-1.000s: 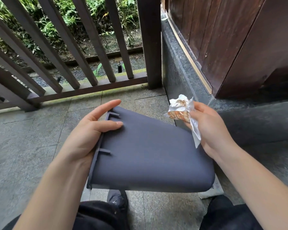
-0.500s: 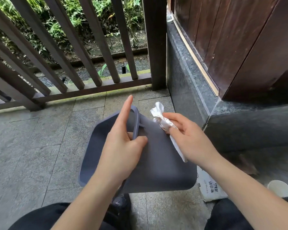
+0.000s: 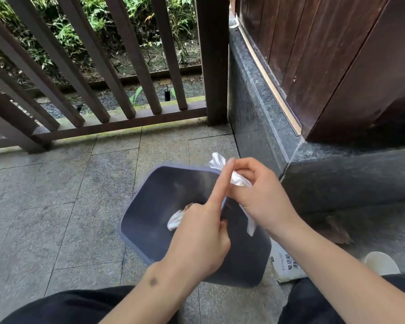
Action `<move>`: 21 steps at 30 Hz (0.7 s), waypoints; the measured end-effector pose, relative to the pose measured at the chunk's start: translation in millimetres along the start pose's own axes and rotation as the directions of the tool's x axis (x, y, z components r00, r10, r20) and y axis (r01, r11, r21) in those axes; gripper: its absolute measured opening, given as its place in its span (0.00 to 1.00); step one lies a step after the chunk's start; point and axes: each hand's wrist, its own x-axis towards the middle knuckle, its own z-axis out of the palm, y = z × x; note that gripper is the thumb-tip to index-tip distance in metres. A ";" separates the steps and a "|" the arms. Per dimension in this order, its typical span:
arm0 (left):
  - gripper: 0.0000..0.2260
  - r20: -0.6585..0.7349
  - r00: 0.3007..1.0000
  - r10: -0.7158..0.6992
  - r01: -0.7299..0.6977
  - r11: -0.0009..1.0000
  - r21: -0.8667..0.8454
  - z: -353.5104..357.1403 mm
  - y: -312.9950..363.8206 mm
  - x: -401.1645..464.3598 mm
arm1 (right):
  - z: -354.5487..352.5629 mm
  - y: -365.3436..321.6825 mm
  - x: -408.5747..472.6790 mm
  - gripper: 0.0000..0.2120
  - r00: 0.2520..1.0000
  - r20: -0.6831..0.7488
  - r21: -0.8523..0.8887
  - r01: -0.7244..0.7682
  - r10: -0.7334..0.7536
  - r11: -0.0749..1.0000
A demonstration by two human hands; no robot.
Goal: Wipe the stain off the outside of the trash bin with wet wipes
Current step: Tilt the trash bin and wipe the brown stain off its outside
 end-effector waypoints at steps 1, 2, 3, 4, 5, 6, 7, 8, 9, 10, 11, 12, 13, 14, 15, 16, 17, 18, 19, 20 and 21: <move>0.53 0.021 1.000 0.000 0.000 1.000 0.004 3.1 1.6 0.0 | 1.2 0.9 0.0 0.13 0.999 -0.023 0.019 -0.030 0.031 0.999; 0.53 0.041 0.999 -0.006 0.006 1.000 0.006 6.4 2.7 0.0 | 1.9 2.2 0.3 0.13 0.997 -0.040 0.043 -0.070 0.072 0.997; 0.53 0.061 0.998 -0.019 0.018 1.000 0.011 9.9 3.0 0.4 | 2.8 3.5 0.9 0.13 0.991 -0.049 0.069 -0.119 0.122 0.991; 0.53 0.076 0.996 -0.036 0.034 0.999 0.021 13.4 2.8 0.7 | 3.7 4.8 2.0 0.13 0.983 -0.054 0.094 -0.169 0.175 0.981; 0.52 0.087 0.995 -0.051 0.048 0.998 0.034 17.0 2.7 0.8 | 4.0 5.9 3.0 0.14 0.974 -0.055 0.110 -0.214 0.221 0.971; 0.52 0.097 0.993 -0.064 0.060 0.997 0.042 21.2 2.1 0.9 | 4.0 7.2 3.9 0.15 0.965 -0.052 0.120 -0.250 0.257 0.961; 0.52 0.110 0.991 -0.077 0.073 0.997 0.038 25.1 0.7 1.3 | 4.0 8.8 4.4 0.16 0.958 -0.044 0.126 -0.276 0.283 0.953; 0.52 0.128 0.988 -0.088 0.086 0.996 0.027 27.2 -0.3 2.1 | 4.1 10.3 4.4 0.17 0.954 -0.033 0.130 -0.293 0.299 0.947; 0.52 0.149 0.983 -0.107 0.110 0.994 -0.012 28.0 -1.2 4.3 | 4.1 11.4 3.6 0.18 0.952 -0.023 0.130 -0.301 0.307 0.945; 0.52 0.172 0.974 -0.144 0.163 0.981 -0.103 26.7 -2.6 7.9 | 4.0 12.4 2.2 0.19 0.951 -0.020 0.126 -0.302 0.307 0.945; 0.52 0.194 0.961 -0.194 0.241 0.937 -0.252 22.9 -4.1 12.3 | 3.8 13.1 0.2 0.20 0.953 -0.027 0.118 -0.297 0.302 0.948; 0.52 0.218 0.943 -0.251 0.324 0.842 -0.432 17.4 -6.3 17.2 | 3.1 13.1 -1.8 0.21 0.956 -0.043 0.101 -0.286 0.291 0.953; 0.51 0.246 0.919 -0.307 0.393 0.707 -0.588 12.1 -9.8 22.7 | 2.3 12.7 -3.5 0.21 0.961 -0.062 0.069 -0.266 0.270 0.961; 0.50 0.262 0.897 -0.356 0.432 0.582 -0.689 6.8 -14.2 28.7 | 1.0 12.3 -5.1 0.20 0.968 -0.075 0.016 -0.238 0.238 0.971; 0.49 0.271 0.874 -0.404 0.457 0.489 -0.743 2.1 -18.2 34.4 | 0.4 12.0 -6.1 0.19 0.976 -0.079 -0.051 -0.205 0.201 0.977; 0.47 0.279 0.849 -0.448 0.476 0.422 -0.771 -1.5 -21.1 39.4 | 0.3 11.9 -7.0 0.18 0.983 -0.078 -0.118 -0.172 0.163 0.978; 0.45 0.286 0.826 -0.486 0.494 0.378 -0.783 -3.0 -23.3 43.4 | 0.8 11.4 -7.8 0.17 0.989 -0.077 -0.171 -0.140 0.129 0.975; 0.43 0.291 0.803 -0.521 0.511 0.347 -0.786 -2.7 -25.8 46.9 | 1.7 10.3 -8.6 0.17 0.992 -0.074 -0.205 -0.115 0.101 0.972; 0.42 0.288 0.780 -0.555 0.522 0.325 -0.788 -1.6 -29.1 49.9 | 2.9 8.2 -9.8 0.17 0.994 -0.073 -0.224 -0.094 0.079 0.970; 0.42 0.277 0.759 -0.589 0.523 0.299 -0.798 -1.0 -33.0 53.3 | 3.7 5.3 -11.0 0.17 0.995 -0.073 -0.234 -0.076 0.061 0.969; 0.42 0.261 0.739 -0.621 0.511 0.265 -0.818 -1.4 -37.3 57.3 | 4.0 1.7 -12.7 0.17 0.996 -0.074 -0.241 -0.060 0.043 0.969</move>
